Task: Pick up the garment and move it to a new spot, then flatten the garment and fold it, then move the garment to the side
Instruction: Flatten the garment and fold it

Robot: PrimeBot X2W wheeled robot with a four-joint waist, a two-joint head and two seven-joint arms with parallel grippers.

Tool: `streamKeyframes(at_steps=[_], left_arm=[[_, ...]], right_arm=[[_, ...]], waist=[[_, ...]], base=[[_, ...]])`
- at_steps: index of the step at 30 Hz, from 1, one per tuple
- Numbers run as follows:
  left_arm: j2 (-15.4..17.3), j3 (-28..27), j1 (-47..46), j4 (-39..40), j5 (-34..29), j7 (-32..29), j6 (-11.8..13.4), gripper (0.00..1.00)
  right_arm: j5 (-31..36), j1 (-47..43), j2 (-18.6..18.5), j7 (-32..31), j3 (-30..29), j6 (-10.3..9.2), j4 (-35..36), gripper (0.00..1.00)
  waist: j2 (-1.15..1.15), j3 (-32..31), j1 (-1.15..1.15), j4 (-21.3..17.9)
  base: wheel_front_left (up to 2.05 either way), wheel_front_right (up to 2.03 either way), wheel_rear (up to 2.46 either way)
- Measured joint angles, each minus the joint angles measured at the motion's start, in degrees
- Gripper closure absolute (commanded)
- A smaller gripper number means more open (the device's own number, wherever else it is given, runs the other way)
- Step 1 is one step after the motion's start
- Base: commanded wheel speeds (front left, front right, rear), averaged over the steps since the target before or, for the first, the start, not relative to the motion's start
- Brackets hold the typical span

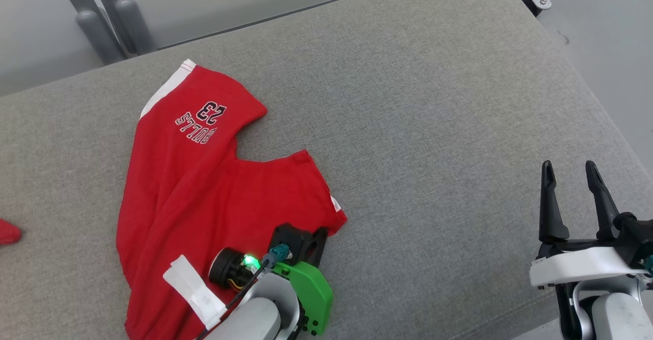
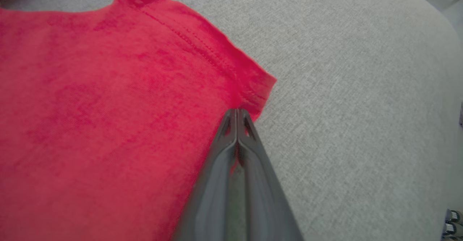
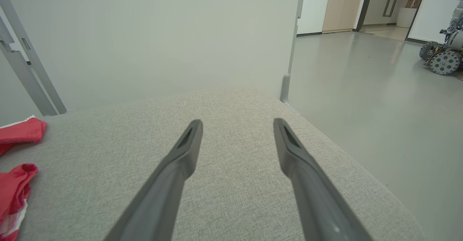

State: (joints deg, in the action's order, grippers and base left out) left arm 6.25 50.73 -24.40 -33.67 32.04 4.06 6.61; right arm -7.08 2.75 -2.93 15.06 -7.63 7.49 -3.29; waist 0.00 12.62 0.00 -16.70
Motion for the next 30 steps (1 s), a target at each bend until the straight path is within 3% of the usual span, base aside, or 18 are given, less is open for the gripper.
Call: streamKeyframes(at_steps=[7,13,24,30], left_arm=[[-0.78,0.16,-1.05,-3.78,0.49,2.09,-1.57,1.00],[-0.75,-1.57,-0.92,-1.77,3.39,3.57,-3.34,1.00],[3.77,-4.09,0.81,13.25,6.57,0.78,-2.90,1.00],[7.13,-4.42,-2.37,15.61,5.65,-3.23,-1.87,1.00]], right_arm=[[-0.33,-0.29,0.00,0.00,-0.26,0.00,-0.03,0.00],[-0.33,-1.39,0.01,0.00,-0.91,0.00,-0.20,0.00],[0.03,-1.71,0.01,0.00,-0.87,0.00,-0.14,0.00],[0.04,-1.12,0.01,0.00,-0.21,0.00,-0.09,0.00]], waist=[[0.00,-0.50,0.00,0.13],[0.00,-1.37,0.00,0.57],[0.00,-2.64,0.00,2.31],[0.00,-1.47,0.00,2.40]], base=[[0.00,0.00,0.00],[0.00,0.00,0.00],[0.00,0.00,0.00],[0.00,0.00,0.00]])
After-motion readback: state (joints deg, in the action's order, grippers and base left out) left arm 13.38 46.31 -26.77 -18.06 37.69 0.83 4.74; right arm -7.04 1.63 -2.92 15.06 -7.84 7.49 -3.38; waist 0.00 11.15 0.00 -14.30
